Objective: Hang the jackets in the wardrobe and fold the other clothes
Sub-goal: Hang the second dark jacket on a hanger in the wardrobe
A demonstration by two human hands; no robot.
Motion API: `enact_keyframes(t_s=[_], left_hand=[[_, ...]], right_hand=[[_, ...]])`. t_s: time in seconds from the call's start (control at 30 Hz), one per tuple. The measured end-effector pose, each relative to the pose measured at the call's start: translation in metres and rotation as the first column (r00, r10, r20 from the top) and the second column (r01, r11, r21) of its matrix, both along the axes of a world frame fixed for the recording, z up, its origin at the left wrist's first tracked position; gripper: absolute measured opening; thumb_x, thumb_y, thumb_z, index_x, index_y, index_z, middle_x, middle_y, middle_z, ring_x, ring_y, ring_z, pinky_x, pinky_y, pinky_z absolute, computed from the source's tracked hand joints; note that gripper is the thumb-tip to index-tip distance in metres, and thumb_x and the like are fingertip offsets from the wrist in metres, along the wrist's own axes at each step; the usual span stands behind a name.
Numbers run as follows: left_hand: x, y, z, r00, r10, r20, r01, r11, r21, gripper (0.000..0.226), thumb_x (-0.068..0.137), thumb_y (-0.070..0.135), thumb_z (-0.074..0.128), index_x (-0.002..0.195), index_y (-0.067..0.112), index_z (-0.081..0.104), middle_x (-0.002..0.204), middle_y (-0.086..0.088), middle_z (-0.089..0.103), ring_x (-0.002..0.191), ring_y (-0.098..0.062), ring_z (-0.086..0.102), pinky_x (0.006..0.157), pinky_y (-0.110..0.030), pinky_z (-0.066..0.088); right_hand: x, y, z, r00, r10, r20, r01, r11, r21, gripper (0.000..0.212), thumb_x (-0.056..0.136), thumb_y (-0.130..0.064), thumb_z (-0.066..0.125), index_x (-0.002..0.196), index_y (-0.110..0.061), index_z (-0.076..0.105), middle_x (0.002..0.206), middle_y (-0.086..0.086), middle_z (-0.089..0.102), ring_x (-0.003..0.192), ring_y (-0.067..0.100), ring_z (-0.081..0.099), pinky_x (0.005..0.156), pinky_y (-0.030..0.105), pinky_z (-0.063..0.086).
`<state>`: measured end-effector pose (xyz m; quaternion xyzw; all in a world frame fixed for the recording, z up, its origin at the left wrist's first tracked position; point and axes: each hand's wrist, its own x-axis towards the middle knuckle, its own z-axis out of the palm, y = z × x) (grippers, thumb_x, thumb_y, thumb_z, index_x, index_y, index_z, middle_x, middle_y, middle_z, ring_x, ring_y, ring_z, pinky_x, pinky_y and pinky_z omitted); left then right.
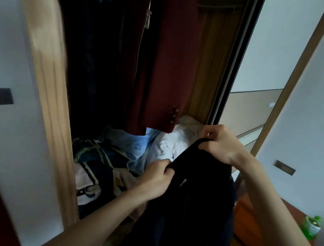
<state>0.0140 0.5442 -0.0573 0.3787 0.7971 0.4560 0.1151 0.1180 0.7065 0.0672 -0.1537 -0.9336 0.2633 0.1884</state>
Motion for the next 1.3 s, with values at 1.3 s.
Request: enact_keyframes(t_s=[1.3], left_hand=[[-0.028,0.079,0.025,0.983,0.113,0.144,-0.130,0.985,0.114,0.030,0.096,0.038,0.071,0.122,0.036,0.056,0.108,0.008,0.071,0.099,-0.010,0.071,0.084,-0.026,0.055]], right_hand=[[-0.065,0.267,-0.014,0.842,0.501,0.198,-0.475,0.864,-0.166,0.034,0.097,-0.063,0.054,0.103,-0.031,0.065,0.092,-0.009,0.067,0.085,0.009,0.063,0.081,0.029,0.047]])
